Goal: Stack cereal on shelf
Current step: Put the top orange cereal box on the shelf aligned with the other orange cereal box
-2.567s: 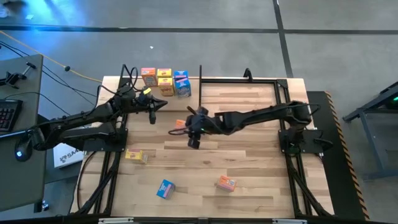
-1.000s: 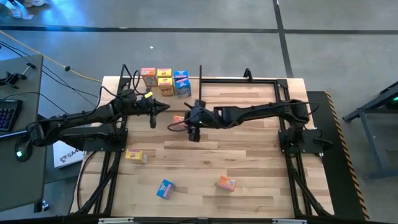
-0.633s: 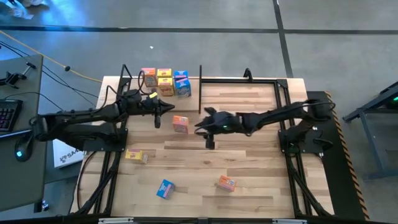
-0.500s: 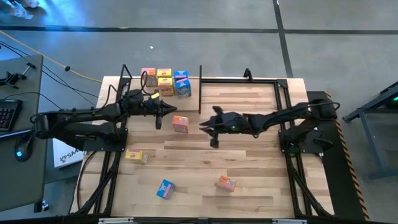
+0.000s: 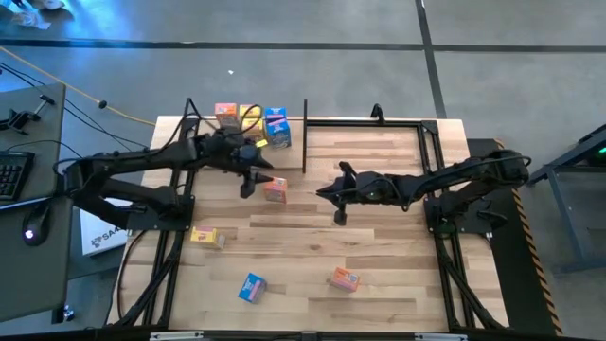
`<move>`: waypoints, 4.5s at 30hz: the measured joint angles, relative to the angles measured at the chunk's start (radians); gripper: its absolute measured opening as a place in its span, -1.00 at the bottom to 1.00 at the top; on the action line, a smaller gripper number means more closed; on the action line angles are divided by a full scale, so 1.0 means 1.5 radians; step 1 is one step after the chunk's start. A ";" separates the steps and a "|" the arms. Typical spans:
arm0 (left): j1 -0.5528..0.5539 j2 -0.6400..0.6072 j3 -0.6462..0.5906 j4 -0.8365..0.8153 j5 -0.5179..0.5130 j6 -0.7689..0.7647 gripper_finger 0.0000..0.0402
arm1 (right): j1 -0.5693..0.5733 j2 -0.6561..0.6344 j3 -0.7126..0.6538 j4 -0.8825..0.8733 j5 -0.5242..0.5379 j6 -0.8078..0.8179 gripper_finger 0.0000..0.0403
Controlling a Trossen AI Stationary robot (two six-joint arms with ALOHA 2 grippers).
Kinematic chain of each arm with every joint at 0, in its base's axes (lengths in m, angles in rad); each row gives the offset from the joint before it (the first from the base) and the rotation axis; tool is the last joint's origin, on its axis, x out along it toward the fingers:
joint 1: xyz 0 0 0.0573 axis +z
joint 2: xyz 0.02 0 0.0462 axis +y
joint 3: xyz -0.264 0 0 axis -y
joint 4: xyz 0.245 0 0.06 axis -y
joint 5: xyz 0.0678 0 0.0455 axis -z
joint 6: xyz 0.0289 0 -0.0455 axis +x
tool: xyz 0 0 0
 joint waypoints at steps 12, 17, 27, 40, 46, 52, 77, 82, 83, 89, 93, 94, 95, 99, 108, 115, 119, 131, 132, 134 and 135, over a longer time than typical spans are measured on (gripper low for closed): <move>-0.068 0.167 0.151 -0.183 -0.080 0.087 0.45 | 0.003 0.000 0.000 -0.041 -0.014 -0.011 -0.92; -0.084 0.211 0.173 -0.213 -0.140 0.116 0.44 | 0.003 0.001 0.000 -0.041 -0.016 -0.017 -0.92; -0.084 0.249 0.174 -0.233 -0.194 0.148 0.44 | 0.003 0.001 0.000 -0.041 -0.015 -0.020 -0.92; -0.084 0.259 0.173 -0.259 -0.194 0.147 0.07 | 0.003 0.001 0.000 -0.041 -0.015 -0.019 -0.92; -0.084 0.259 0.173 -0.275 -0.193 0.153 -0.17 | 0.003 0.001 0.000 -0.041 -0.015 -0.020 -0.92; -0.084 0.238 0.179 -0.306 -0.194 0.172 -0.25 | 0.003 0.001 0.000 -0.041 -0.015 -0.019 -0.92; 0.107 0.052 0.213 -0.517 -0.214 0.190 -0.26 | 0.003 0.001 0.001 -0.041 -0.021 -0.017 -0.92; 0.148 0.052 0.213 -0.521 -0.214 0.217 -0.27 | 0.003 0.001 0.001 -0.041 -0.034 -0.017 -0.92; 0.153 0.052 0.213 -0.522 -0.214 0.220 -0.27 | 0.003 0.001 0.001 -0.041 -0.036 -0.016 -0.92; 0.179 0.052 0.213 -0.522 -0.213 0.250 -0.27 | 0.003 0.001 0.001 -0.041 -0.042 -0.017 -0.92; 0.187 0.052 0.213 -0.526 -0.194 0.252 -0.27 | 0.003 0.001 0.001 -0.041 -0.042 -0.017 -0.92; 0.188 0.052 0.213 -0.526 -0.193 0.253 -0.27 | 0.003 0.001 0.001 -0.041 -0.042 -0.017 -0.92; 0.189 0.052 0.213 -0.525 -0.193 0.254 -0.27 | 0.003 0.001 0.001 -0.041 -0.043 -0.017 -0.92; 0.192 0.052 0.213 -0.528 -0.222 0.267 -0.27 | 0.003 0.001 0.001 -0.040 -0.042 -0.017 -0.92; 0.236 0.051 0.187 -0.551 -0.265 0.291 -0.27 | 0.003 0.003 0.001 -0.039 -0.047 -0.014 -0.92; 0.293 0.047 0.139 -0.472 -0.299 0.322 -0.26 | 0.007 0.003 0.001 -0.039 -0.047 -0.016 -0.92; 0.297 0.026 0.139 -0.448 -0.302 0.318 -0.23 | 0.009 0.003 0.001 -0.038 -0.047 -0.017 -0.92; 0.296 0.011 0.139 -0.397 -0.302 0.309 -0.20 | 0.009 0.003 0.001 -0.036 -0.047 -0.015 -0.92; 0.296 0.012 0.139 -0.393 -0.307 0.307 -0.20 | 0.009 0.003 0.001 -0.035 -0.047 -0.015 -0.92; 0.296 0.013 0.139 -0.396 -0.316 0.297 -0.20 | 0.009 0.003 0.001 -0.030 -0.047 -0.015 -0.92; 0.297 0.013 0.139 -0.398 -0.317 0.293 -0.20 | 0.009 0.003 0.001 -0.027 -0.047 -0.015 -0.92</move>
